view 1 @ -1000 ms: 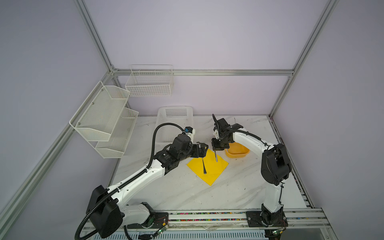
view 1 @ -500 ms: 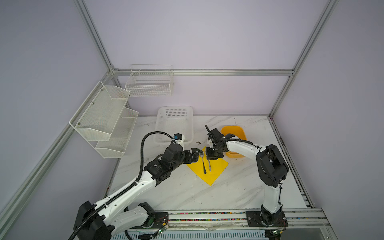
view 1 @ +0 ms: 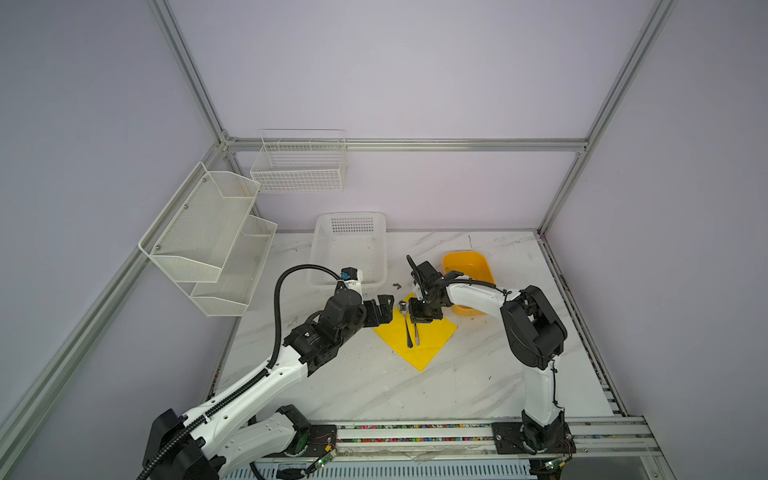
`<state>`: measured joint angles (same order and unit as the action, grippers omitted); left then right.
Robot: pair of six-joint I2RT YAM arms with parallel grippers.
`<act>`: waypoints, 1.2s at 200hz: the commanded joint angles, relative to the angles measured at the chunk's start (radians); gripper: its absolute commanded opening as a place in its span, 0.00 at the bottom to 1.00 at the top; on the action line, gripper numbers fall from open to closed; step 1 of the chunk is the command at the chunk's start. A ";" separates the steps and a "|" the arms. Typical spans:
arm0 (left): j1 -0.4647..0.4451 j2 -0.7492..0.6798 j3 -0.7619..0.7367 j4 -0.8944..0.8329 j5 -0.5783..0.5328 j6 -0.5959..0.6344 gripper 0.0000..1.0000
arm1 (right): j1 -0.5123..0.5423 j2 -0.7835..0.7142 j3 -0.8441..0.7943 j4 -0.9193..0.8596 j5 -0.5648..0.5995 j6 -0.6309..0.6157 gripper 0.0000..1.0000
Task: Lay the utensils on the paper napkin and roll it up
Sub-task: 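Lift the fork with the right gripper and carry it over the napkin, then lower the fork beside the spoon on the napkin and open the right gripper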
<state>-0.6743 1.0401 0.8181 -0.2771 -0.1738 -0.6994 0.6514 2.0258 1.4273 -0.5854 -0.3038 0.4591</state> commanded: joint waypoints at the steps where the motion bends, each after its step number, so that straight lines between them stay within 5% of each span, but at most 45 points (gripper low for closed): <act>1: 0.008 -0.020 -0.043 0.037 -0.023 -0.021 1.00 | 0.007 0.023 0.033 -0.006 0.018 0.004 0.06; 240: 0.013 -0.012 -0.052 0.060 -0.018 -0.033 1.00 | 0.013 0.029 0.045 -0.061 0.018 0.001 0.15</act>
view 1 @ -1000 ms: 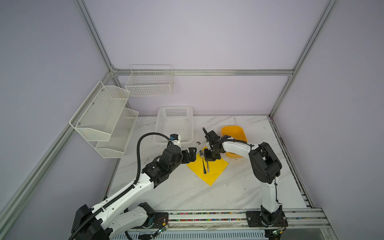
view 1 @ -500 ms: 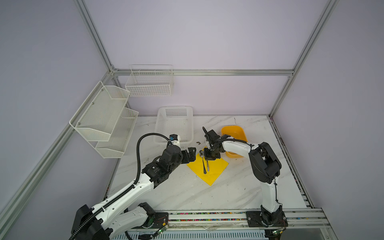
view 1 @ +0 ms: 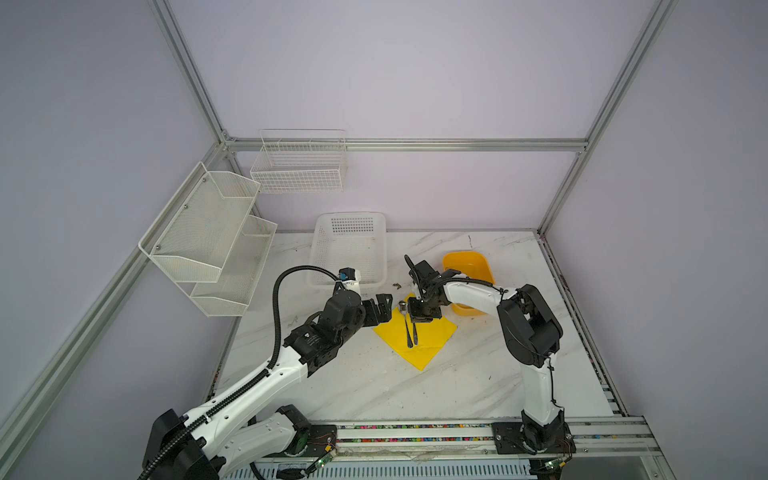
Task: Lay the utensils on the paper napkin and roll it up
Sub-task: 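Lower the fork beside the spoon on the napkin and open the right gripper, then move the right gripper into the tray and grasp the silver knife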
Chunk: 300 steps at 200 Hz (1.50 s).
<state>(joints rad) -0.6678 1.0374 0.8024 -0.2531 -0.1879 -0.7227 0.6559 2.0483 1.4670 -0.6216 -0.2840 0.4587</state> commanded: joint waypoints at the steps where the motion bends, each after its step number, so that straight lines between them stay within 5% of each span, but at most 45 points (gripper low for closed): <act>1: 0.007 -0.009 -0.037 0.036 -0.004 -0.009 1.00 | 0.008 0.006 0.004 -0.025 -0.002 0.001 0.15; 104: 0.008 0.005 -0.034 0.052 0.030 -0.001 1.00 | 0.010 -0.020 0.002 -0.059 -0.007 -0.043 0.14; 145: 0.008 0.020 -0.023 0.052 0.055 0.007 1.00 | 0.010 -0.051 -0.002 -0.035 -0.025 -0.043 0.21; 191: 0.008 0.060 -0.003 0.068 0.136 0.030 1.00 | 0.003 -0.166 0.037 -0.047 0.160 -0.029 0.24; 227: 0.007 0.122 0.044 0.061 0.195 0.035 1.00 | -0.117 -0.287 0.010 -0.049 0.279 -0.022 0.27; 300: 0.004 0.319 0.198 0.070 0.370 0.073 1.00 | -0.366 -0.244 -0.034 -0.027 0.172 -0.147 0.27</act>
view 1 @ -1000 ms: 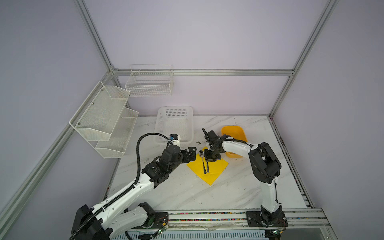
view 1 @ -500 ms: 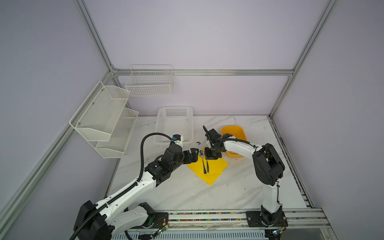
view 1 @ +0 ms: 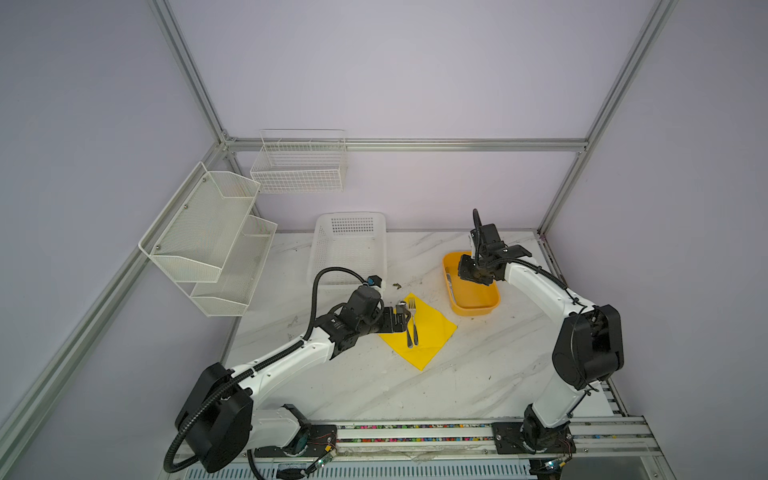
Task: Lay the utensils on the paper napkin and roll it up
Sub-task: 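Move the right gripper into the tray and grasp the silver knife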
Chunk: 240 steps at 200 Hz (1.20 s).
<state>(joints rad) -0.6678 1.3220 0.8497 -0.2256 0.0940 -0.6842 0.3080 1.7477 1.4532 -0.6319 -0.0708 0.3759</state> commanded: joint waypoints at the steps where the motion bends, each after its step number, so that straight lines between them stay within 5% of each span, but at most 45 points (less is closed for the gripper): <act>1: 0.004 0.037 0.154 0.042 0.090 0.034 1.00 | -0.020 0.060 -0.020 -0.016 -0.043 -0.065 0.27; 61: -0.019 0.190 0.278 0.034 0.118 0.046 1.00 | -0.029 0.241 0.092 -0.059 -0.082 -0.150 0.27; 154: -0.021 0.238 0.301 0.020 0.118 0.053 1.00 | -0.013 0.403 0.191 -0.100 -0.157 -0.222 0.30; 240: -0.021 0.227 0.311 0.004 0.099 0.058 1.00 | 0.009 0.403 0.087 -0.096 0.165 -0.224 0.26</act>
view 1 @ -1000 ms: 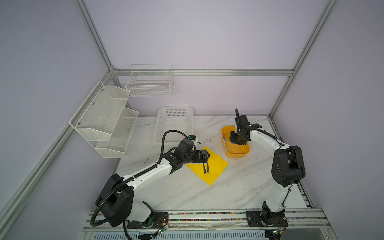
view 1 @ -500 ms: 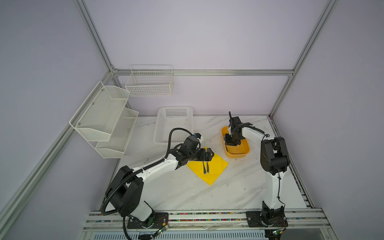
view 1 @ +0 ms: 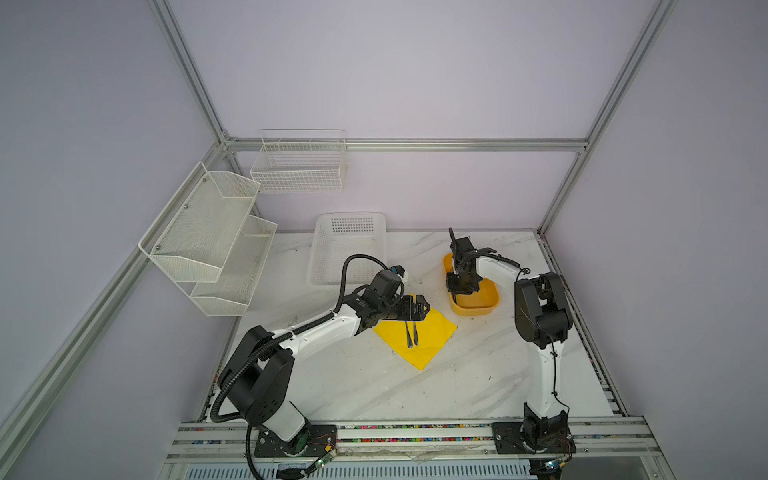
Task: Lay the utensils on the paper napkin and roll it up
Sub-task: 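Move the right gripper into the tray and grasp the silver knife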
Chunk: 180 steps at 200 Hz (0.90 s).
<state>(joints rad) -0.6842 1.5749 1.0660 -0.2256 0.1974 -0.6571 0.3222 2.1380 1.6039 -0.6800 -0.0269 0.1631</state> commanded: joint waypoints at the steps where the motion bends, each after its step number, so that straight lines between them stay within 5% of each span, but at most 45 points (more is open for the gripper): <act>1: -0.005 -0.027 0.095 0.004 -0.004 0.032 1.00 | -0.006 0.012 -0.064 -0.047 0.123 -0.010 0.26; 87: -0.005 -0.052 0.081 0.014 -0.016 0.041 1.00 | -0.066 0.023 -0.020 -0.074 0.038 -0.047 0.16; 133: -0.003 -0.074 0.069 0.058 0.022 0.026 1.00 | -0.061 0.062 0.015 -0.114 0.041 -0.103 0.18; 180: -0.001 -0.070 0.068 0.065 0.034 0.034 1.00 | -0.060 0.093 0.099 -0.219 -0.007 0.011 0.27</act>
<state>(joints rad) -0.6838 1.5352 1.0660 -0.2035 0.2031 -0.6422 0.2550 2.1742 1.6783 -0.7769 0.0101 0.1299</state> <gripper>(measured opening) 0.995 0.252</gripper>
